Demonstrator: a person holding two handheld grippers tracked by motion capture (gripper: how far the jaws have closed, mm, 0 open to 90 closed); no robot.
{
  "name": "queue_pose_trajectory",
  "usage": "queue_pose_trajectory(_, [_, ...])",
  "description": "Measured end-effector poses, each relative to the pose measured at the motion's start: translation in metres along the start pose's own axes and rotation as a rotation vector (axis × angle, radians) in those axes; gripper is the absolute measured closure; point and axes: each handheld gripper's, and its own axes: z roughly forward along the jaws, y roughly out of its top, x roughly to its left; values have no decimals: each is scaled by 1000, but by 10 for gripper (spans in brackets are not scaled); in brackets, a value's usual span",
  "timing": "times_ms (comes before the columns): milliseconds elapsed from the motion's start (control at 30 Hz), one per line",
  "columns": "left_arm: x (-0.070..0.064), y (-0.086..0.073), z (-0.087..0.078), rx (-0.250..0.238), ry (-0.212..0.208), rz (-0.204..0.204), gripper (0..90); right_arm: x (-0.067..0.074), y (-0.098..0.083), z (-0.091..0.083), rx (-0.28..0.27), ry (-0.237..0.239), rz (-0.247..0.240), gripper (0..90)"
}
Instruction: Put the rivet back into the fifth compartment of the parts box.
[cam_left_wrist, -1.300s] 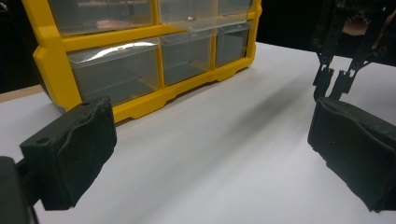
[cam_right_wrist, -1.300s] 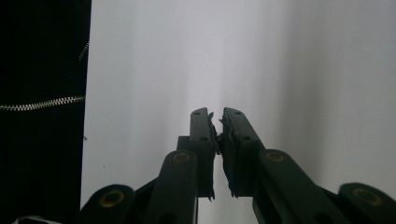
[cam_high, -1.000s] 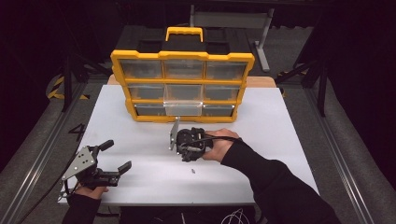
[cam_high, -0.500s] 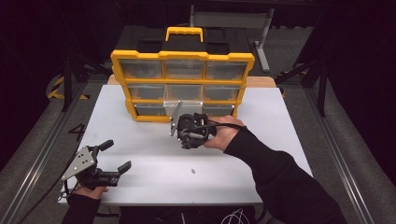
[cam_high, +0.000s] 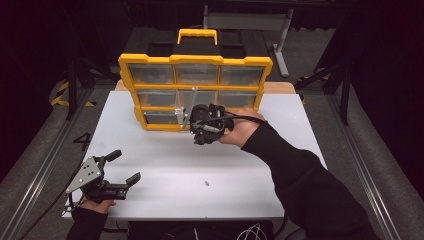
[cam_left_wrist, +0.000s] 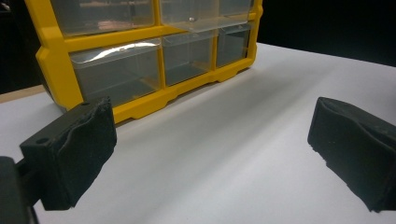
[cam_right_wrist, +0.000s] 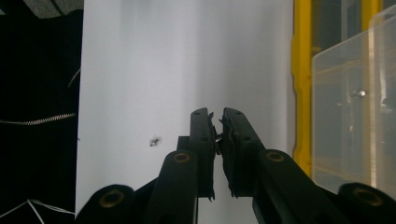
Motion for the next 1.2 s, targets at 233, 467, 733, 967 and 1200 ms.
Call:
queue_pose_trajectory(233, [0, 0, 0, 0, 0, 2, 21, -14, 7, -16, -16, -34, 10, 831])
queue_pose_trajectory(467, [0, 0, 0, -1, 1, 0, 21, -29, 10, -26, -20, -58, 37, 831])
queue_pose_trajectory(733, [0, 0, 0, -1, 1, 0, 22, -54, 14, -32, -32, -97, 91, 831])
queue_pose_trajectory(967, [0, 0, -1, -1, 0, -4, 21, -75, 13, -31, -34, -119, 139, 830])
queue_pose_trajectory(1200, [0, 0, 0, 1, 0, -2, 21, -94, 11, -25, -27, -135, 184, 829])
